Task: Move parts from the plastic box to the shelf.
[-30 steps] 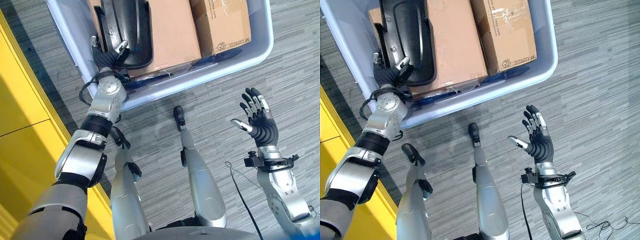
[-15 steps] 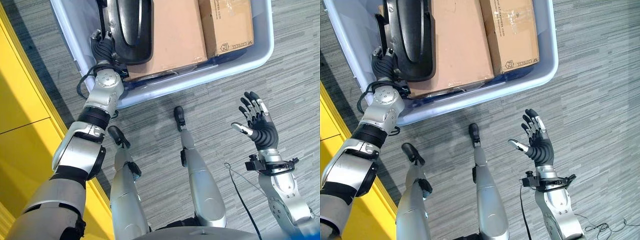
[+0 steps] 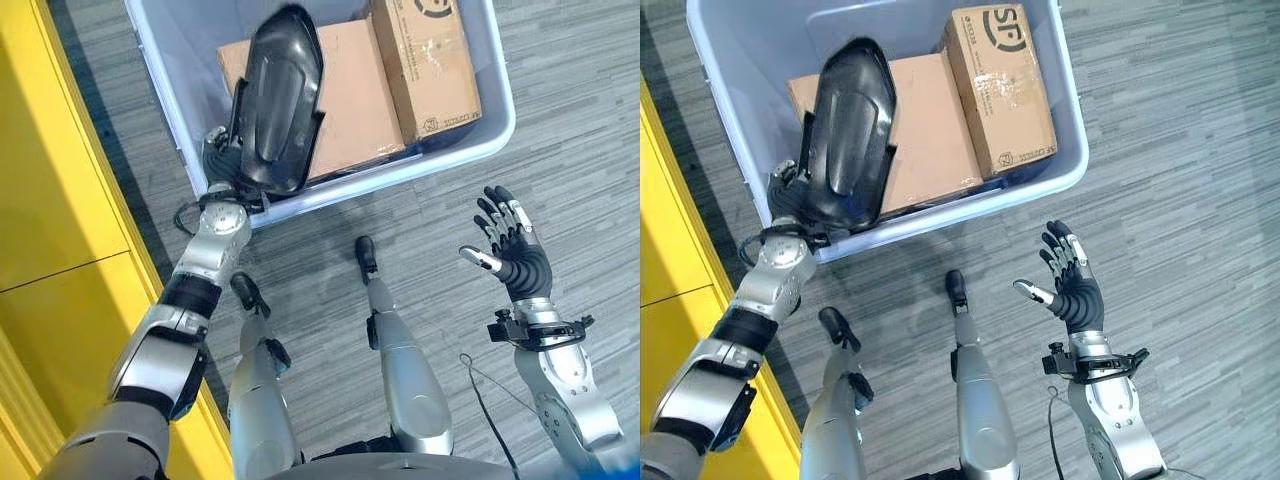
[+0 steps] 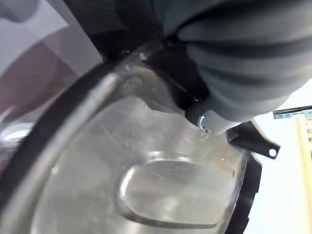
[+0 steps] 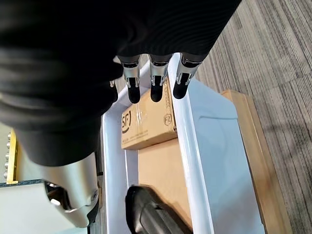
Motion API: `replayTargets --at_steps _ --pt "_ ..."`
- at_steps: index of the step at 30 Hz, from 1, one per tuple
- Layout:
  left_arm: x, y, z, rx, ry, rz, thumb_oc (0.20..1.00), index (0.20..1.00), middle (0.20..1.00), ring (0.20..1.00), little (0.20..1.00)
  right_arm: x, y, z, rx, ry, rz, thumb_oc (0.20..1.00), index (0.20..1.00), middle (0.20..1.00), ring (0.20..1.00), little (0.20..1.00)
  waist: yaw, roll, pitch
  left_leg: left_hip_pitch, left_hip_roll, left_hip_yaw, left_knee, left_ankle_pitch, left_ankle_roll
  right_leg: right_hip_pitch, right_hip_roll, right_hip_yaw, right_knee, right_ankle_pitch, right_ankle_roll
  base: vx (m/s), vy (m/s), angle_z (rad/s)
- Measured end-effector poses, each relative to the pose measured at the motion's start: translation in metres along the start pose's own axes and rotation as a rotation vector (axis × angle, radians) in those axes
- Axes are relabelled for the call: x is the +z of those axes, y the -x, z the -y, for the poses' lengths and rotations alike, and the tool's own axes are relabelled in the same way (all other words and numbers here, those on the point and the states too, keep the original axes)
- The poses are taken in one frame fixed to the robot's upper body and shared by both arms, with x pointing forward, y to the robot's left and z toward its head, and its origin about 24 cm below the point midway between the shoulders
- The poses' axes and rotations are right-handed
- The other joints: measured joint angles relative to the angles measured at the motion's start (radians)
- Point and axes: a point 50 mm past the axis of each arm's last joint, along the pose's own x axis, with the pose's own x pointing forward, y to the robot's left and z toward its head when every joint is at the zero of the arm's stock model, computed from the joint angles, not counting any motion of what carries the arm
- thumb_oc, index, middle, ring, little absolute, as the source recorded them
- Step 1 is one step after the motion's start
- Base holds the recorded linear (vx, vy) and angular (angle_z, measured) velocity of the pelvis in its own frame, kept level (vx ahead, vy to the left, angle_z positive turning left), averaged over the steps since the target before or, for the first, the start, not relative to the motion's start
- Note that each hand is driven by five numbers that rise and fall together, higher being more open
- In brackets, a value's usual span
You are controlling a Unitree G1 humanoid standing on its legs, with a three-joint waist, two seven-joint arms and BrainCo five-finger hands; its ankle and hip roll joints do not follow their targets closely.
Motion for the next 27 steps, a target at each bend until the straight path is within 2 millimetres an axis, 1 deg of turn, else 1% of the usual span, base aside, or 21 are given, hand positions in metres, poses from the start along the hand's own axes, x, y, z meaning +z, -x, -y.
replayTargets --at_steps 2,3,6,8,10,12,13,16,19,23,24,26,27 --pt "0.001 0.011 0.001 -0.024 -0.003 0.037 0.200 0.200 0.200 0.200 0.200 -0.001 -0.001 0.001 -0.001 0.004 -0.007 1.000 1.000 1.000 1.000 1.000 0.018 0.021 -0.006 0.032 -0.006 -0.004 -0.011 0.002 0.001 0.029 -0.005 -0.004 0.000 -0.003 0.003 0.03 0.005 0.05" --pt "0.000 0.014 -0.001 -0.022 -0.016 0.042 0.200 0.200 0.200 0.200 0.200 -0.001 -0.001 0.001 -0.002 0.005 -0.007 1.000 1.000 1.000 1.000 1.000 0.019 0.027 -0.009 0.044 -0.006 -0.004 -0.014 0.002 0.001 0.040 -0.005 -0.004 -0.001 -0.005 0.004 0.03 0.006 0.03" --pt "-0.010 0.025 -0.011 -0.002 -0.034 0.030 0.200 0.200 0.200 0.200 0.200 -0.002 -0.001 0.006 -0.022 0.018 -0.014 1.000 1.000 1.000 1.000 1.000 0.033 0.063 -0.038 0.072 -0.008 -0.007 -0.031 0.002 0.001 0.064 -0.005 -0.008 -0.001 -0.016 0.002 0.04 0.003 0.03" --pt "-0.012 0.032 -0.022 0.023 -0.038 0.037 0.200 0.200 0.200 0.200 0.200 -0.004 -0.002 0.014 -0.050 0.036 -0.026 1.000 1.000 1.000 1.000 1.000 0.042 0.078 -0.045 0.095 -0.006 -0.010 -0.032 0.002 0.000 0.090 -0.004 -0.015 -0.001 -0.020 0.001 0.03 0.002 0.03" --pt "-0.010 0.036 -0.028 0.036 -0.027 0.050 0.200 0.200 0.200 0.200 0.200 -0.004 -0.003 0.015 -0.055 0.039 -0.023 1.000 1.000 1.000 1.000 1.000 0.044 0.082 -0.047 0.116 -0.006 -0.016 -0.032 0.001 0.000 0.116 -0.005 -0.023 -0.001 -0.025 0.003 0.02 0.006 0.11" --pt "-0.008 0.037 -0.029 0.036 -0.043 0.072 0.200 0.200 0.200 0.200 0.200 -0.004 -0.002 0.015 -0.055 0.045 -0.026 1.000 1.000 1.000 1.000 1.000 0.042 0.091 -0.059 0.120 -0.007 -0.030 -0.032 0.000 0.000 0.130 -0.006 -0.034 -0.001 -0.030 0.004 0.04 0.010 0.15" --pt "-0.001 0.039 -0.031 0.036 -0.037 0.104 0.200 0.200 0.200 0.200 0.200 -0.004 -0.003 0.015 -0.051 0.047 -0.021 1.000 1.000 1.000 1.000 1.000 0.045 0.092 -0.060 0.132 -0.008 -0.030 -0.032 0.000 0.000 0.144 -0.008 -0.034 -0.001 -0.031 0.004 0.04 0.002 0.10" --pt "0.003 0.054 -0.039 0.020 -0.015 0.132 0.200 0.200 0.200 0.200 0.200 -0.002 -0.005 0.018 -0.057 0.072 -0.017 1.000 1.000 1.000 1.000 1.000 0.051 0.098 -0.065 0.192 -0.008 -0.030 -0.033 -0.012 -0.003 0.203 -0.008 -0.040 -0.001 -0.043 0.004 0.02 0.001 0.01" --pt "0.001 0.061 -0.044 0.007 -0.008 0.138 0.200 0.200 0.200 0.200 0.200 -0.006 -0.004 0.021 -0.056 0.082 -0.036 1.000 1.000 1.000 1.000 1.000 0.062 0.113 -0.123 0.202 -0.005 -0.030 -0.033 -0.017 -0.007 0.214 -0.006 -0.043 -0.002 -0.049 0.001 0.00 0.000 0.00" --pt "-0.003 0.069 -0.053 0.001 -0.010 0.136 0.200 0.200 0.200 0.200 0.200 -0.008 -0.002 0.022 -0.046 0.083 -0.050 1.000 1.000 1.000 1.000 1.000 0.065 0.118 -0.157 0.222 -0.004 -0.030 -0.034 -0.025 -0.008 0.235 -0.006 -0.045 -0.002 -0.062 0.002 0.00 0.000 0.00" --pt "-0.006 0.076 -0.060 -0.008 -0.015 0.127 0.200 0.200 0.200 0.200 0.200 -0.008 -0.002 0.022 -0.042 0.084 -0.053 1.000 1.000 1.000 1.000 1.000 0.065 0.118 -0.161 0.243 -0.003 -0.031 -0.033 -0.028 -0.007 0.257 -0.006 -0.048 -0.002 -0.062 0.003 0.00 0.000 0.00" --pt "-0.010 0.084 -0.065 -0.022 -0.022 0.106 0.200 0.200 0.200 0.200 0.200 -0.008 -0.002 0.022 -0.036 0.084 -0.056 1.000 1.000 1.000 1.000 1.000 0.064 0.118 -0.165 0.267 -0.003 -0.032 -0.034 -0.034 -0.009 0.282 -0.006 -0.050 -0.002 -0.069 0.003 0.01 -0.023 0.02" --pt "-0.015 0.090 -0.067 -0.035 -0.031 0.087 0.200 0.200 0.200 0.200 0.200 -0.010 -0.001 0.022 -0.032 0.085 -0.065 1.000 1.000 1.000 1.000 1.000 0.068 0.121 -0.188 0.270 -0.002 -0.033 -0.034 -0.037 -0.010 0.285 -0.006 -0.051 -0.002 -0.074 0.002 0.01 -0.047 0.08"
